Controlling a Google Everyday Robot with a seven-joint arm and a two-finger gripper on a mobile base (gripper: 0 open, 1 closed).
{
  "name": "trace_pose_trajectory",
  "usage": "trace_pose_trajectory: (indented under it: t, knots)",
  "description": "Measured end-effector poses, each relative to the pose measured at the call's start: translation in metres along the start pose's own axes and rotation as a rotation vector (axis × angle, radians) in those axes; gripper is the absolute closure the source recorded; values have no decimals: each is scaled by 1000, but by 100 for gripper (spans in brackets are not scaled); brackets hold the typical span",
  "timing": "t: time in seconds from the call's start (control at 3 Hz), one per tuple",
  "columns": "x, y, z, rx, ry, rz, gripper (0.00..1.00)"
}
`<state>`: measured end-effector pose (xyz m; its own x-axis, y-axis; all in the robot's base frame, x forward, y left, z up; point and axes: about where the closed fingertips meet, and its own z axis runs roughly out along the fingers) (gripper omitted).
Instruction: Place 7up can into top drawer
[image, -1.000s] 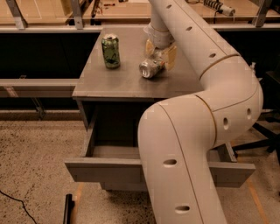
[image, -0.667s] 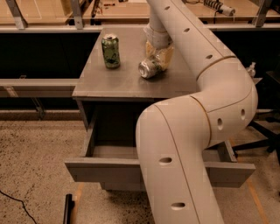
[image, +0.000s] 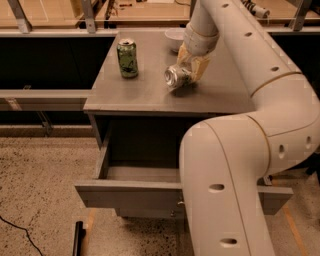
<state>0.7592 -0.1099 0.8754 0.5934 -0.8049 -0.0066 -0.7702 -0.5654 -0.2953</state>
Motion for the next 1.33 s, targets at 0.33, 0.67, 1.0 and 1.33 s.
trace_pose_trajectory:
  t: [0.33, 0.67, 1.0, 1.33]
  knots:
    - [17, 41, -39, 49, -52, 164, 100]
    - [29, 94, -74, 77, -80, 354, 100]
    - [24, 165, -97, 43, -109, 536, 100]
    - [24, 161, -87, 39, -111, 526, 100]
